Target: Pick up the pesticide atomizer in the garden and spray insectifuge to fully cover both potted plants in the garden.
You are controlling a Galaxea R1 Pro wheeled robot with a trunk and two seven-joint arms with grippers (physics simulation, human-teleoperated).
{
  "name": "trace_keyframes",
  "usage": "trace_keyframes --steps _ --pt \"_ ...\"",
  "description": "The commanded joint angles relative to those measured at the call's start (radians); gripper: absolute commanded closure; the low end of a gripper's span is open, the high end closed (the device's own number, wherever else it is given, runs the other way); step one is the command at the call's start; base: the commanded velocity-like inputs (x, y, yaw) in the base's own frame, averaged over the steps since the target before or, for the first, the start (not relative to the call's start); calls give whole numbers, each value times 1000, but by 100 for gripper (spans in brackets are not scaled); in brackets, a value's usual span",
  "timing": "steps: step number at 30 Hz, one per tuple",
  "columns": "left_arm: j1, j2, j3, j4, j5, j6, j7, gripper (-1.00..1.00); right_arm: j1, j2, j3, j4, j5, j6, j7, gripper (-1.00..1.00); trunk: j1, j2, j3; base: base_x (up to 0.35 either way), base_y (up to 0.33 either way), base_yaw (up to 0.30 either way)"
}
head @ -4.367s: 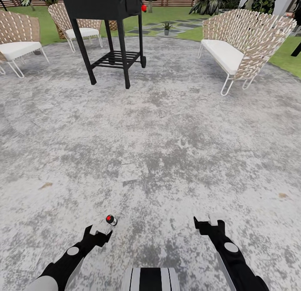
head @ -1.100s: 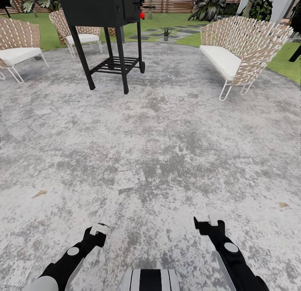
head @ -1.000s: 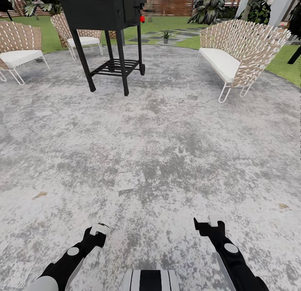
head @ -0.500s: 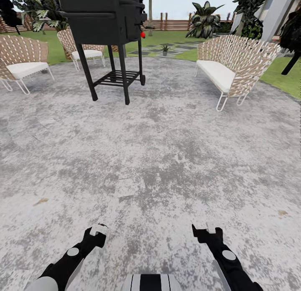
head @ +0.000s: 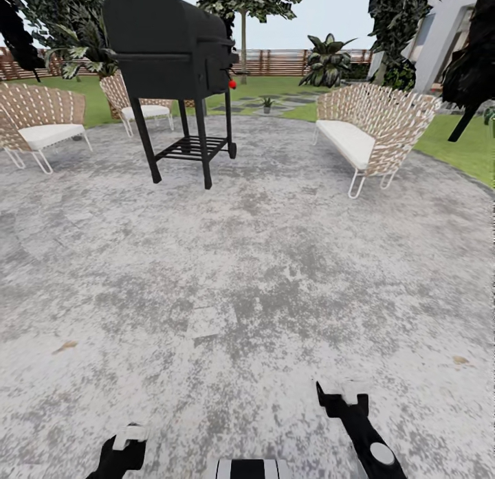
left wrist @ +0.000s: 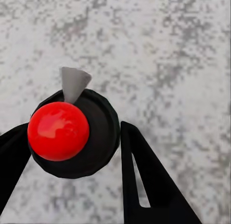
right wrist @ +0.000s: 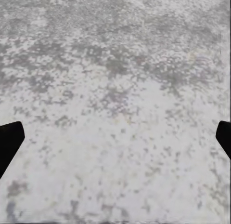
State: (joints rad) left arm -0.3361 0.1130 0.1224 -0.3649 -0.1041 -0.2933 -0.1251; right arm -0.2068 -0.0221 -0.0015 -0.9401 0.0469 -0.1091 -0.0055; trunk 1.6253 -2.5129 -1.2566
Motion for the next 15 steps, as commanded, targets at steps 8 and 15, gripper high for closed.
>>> trace_keyframes --steps 8,15 --pt "35 3 21 3 -9 -43 -5 100 70 -18 -135 109 4 -155 3 -100 -4 2 43 0 0 -89" --pt "42 4 23 4 -8 -47 -4 100 76 -20 -152 309 5 -255 9 -100 -7 3 81 0 0 -85"
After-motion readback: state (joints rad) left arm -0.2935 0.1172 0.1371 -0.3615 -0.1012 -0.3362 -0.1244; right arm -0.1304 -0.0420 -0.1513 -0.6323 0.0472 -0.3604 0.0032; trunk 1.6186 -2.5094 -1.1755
